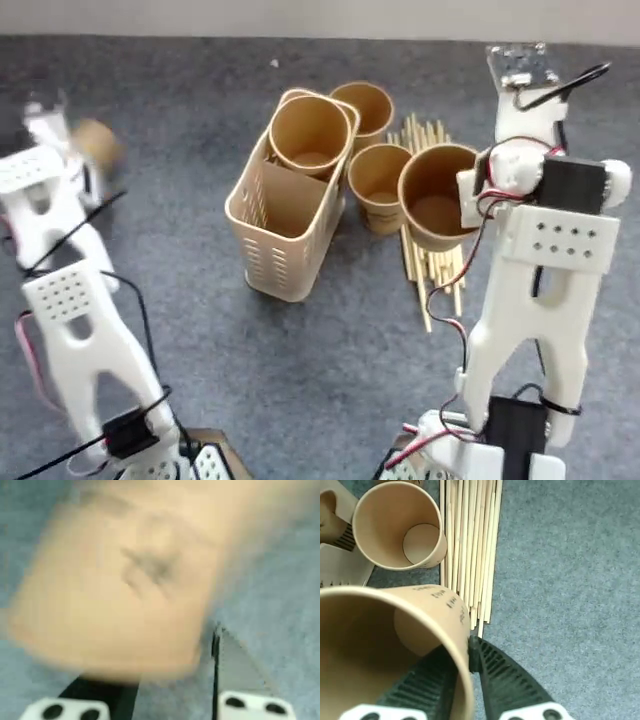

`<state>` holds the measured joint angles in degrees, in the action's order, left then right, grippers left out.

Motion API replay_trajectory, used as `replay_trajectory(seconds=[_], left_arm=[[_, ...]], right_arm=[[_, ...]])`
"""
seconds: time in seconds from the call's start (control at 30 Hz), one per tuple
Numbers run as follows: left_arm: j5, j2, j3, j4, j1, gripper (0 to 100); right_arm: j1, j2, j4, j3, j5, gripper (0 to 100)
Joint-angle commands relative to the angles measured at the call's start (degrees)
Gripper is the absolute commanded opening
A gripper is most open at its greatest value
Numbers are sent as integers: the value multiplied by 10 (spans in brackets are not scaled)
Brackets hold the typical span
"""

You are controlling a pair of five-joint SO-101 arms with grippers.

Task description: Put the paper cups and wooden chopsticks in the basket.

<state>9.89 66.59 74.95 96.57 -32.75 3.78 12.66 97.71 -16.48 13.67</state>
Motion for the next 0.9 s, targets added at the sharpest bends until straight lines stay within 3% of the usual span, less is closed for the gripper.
replay_trajectory(seconds=[0.0,0.27,0.4,0.53,0.67,0.87], left_arm=[[-3,-9,9,-13,22,231],[-3,-13,11,-14,22,131],[-4,-14,65,-10,18,204],[8,-26,202,21,0,258],[100,-95,197,11,-20,252],[334,-138,200,33,-28,252]], right_arm=[[-4,11,4,-4,-4,5],[-6,11,4,-4,-4,5],[-6,11,4,-4,-4,5],[-6,11,4,-4,-4,5],[-6,11,4,-4,-2,5],[-8,10,0,-4,-2,5]])
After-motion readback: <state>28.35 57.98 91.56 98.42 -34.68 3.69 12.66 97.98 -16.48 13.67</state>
